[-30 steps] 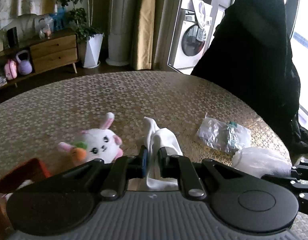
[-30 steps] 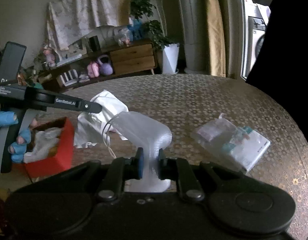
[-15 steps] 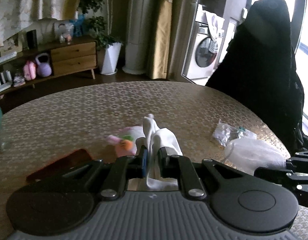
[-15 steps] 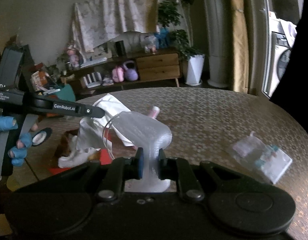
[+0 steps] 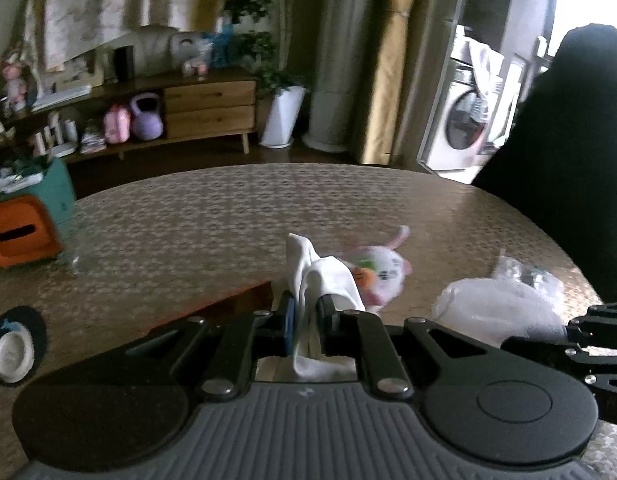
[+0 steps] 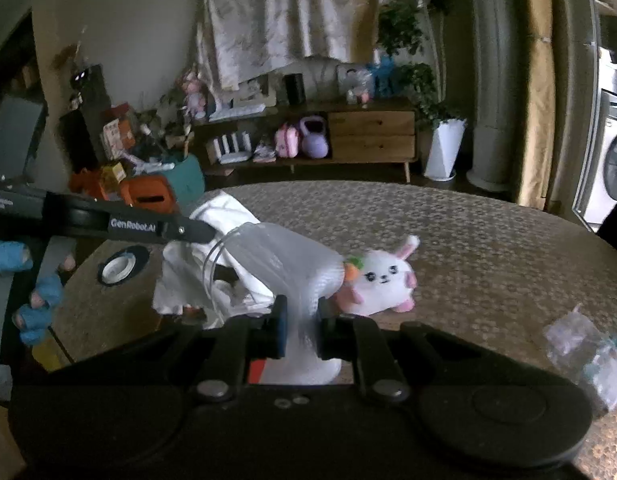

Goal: Organize soft objects
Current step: 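Lift and carry the white cloth and mesh bag with both tools over the red box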

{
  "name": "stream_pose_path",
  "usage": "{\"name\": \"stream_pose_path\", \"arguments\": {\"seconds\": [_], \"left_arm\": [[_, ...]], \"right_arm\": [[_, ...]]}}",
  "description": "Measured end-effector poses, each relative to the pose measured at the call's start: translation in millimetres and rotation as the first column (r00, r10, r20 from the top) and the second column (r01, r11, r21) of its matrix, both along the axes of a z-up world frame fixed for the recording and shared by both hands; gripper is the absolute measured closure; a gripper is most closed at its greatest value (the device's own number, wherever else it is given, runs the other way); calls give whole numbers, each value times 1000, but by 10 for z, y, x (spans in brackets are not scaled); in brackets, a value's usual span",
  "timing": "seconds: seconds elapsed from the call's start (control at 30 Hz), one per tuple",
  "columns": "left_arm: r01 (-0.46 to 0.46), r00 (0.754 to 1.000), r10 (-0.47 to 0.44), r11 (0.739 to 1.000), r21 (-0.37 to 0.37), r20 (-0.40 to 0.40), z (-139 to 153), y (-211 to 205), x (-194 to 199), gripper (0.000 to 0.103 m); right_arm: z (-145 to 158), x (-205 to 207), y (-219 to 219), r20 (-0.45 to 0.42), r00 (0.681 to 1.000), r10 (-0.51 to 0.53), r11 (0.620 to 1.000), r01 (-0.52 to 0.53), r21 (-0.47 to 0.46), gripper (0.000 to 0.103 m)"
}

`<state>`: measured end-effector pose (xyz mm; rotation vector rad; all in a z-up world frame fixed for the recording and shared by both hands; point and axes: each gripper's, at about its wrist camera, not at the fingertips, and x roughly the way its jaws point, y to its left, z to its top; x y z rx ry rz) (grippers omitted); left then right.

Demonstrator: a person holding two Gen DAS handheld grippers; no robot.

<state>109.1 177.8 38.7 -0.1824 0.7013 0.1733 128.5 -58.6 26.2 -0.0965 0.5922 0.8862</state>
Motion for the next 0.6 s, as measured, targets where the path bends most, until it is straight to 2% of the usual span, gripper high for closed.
{"name": "stream_pose_path", "arguments": {"seconds": [0.47,0.6], "left_arm": [[-114,990,114,993,10,-79,-496,614,7,91],[-128,986,131,991,40,-103,-652,710,81,91]], "right_arm": [[-362,104,854,-51,996,69,990,-75,-117,91],[-536,153,1054,-70,994,86,983,-96,-155,90]]}}
